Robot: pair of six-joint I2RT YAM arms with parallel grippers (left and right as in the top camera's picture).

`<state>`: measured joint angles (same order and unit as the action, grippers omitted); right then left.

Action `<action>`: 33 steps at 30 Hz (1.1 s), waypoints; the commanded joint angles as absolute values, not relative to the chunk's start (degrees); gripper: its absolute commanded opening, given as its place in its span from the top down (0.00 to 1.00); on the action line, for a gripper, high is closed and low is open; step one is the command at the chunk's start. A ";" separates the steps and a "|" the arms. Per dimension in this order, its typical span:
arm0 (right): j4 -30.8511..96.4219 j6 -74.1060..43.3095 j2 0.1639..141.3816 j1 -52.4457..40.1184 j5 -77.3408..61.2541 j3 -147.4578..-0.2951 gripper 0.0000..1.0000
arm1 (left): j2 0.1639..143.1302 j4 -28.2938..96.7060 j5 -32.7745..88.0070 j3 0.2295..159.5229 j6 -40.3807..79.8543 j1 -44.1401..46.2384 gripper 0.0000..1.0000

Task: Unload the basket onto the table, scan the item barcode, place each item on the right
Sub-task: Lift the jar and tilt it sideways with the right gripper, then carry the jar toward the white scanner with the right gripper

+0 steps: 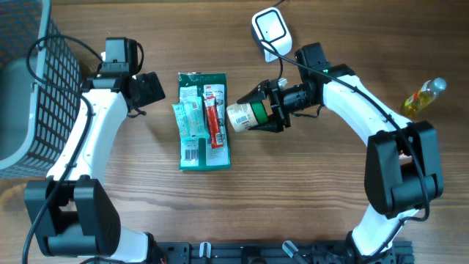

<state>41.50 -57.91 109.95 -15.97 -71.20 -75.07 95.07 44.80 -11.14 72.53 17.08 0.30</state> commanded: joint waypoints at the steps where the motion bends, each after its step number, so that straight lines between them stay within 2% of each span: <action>1: 41.21 -58.70 110.63 -15.99 -74.87 -76.60 0.37 | 95.53 44.77 -11.64 72.27 17.17 0.14 0.00; 4: 41.15 -58.70 110.63 -15.99 -73.89 -76.60 0.37 | 95.53 44.77 -11.64 72.27 17.17 0.14 0.00; 8: 40.97 -53.12 110.63 -16.08 -54.37 -76.60 0.38 | 95.53 44.77 -11.64 72.27 17.17 0.14 0.00; 10: 41.23 -43.70 110.63 -16.25 -37.43 -76.55 0.51 | 95.53 44.77 -11.62 72.27 17.17 0.14 0.00; 12: 41.43 -35.14 110.63 -16.25 -26.48 -76.44 0.70 | 95.53 44.77 -11.64 72.27 17.15 0.14 0.00; 13: 41.74 -34.35 110.63 -16.25 -25.80 -76.44 0.72 | 95.53 44.77 -11.64 72.27 17.17 0.14 0.00; 14: 42.72 -34.46 110.63 -16.25 -26.70 -76.44 0.70 | 95.53 44.77 -11.64 72.27 17.17 0.14 0.00; 16: 41.04 -32.08 110.63 -15.90 -30.22 -76.51 0.76 | 95.53 44.77 -11.64 72.27 17.15 0.14 0.00; 17: 40.45 -29.41 110.63 -15.66 -33.21 -76.64 0.83 | 95.53 44.77 -11.64 72.27 17.17 0.14 0.00; 18: 40.64 -29.71 110.63 -15.38 -34.98 -76.82 0.87 | 95.53 44.77 -11.62 72.27 17.15 0.14 0.00; 19: 40.95 -30.68 110.61 -15.09 -36.42 -76.88 0.96 | 95.53 44.77 -11.64 72.27 17.17 0.14 0.00; 23: 42.94 -26.94 105.06 -16.23 -32.36 -76.95 0.94 | 95.53 44.77 -11.64 72.27 17.17 0.14 0.00; 27: 44.38 -25.87 90.54 -17.69 -23.16 -76.95 0.93 | 95.53 44.80 -11.64 72.27 17.17 0.14 0.00; 30: 44.38 -23.88 79.79 -17.72 -18.85 -76.93 0.82 | 95.53 44.77 -11.64 72.27 17.17 0.14 0.00; 33: 43.11 -20.82 73.45 -17.72 -16.51 -76.93 0.89 | 95.53 44.77 -11.64 72.27 17.15 0.14 0.00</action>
<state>44.07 -25.02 77.67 -17.58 -20.80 -75.96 95.07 44.80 -11.14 72.53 17.08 0.30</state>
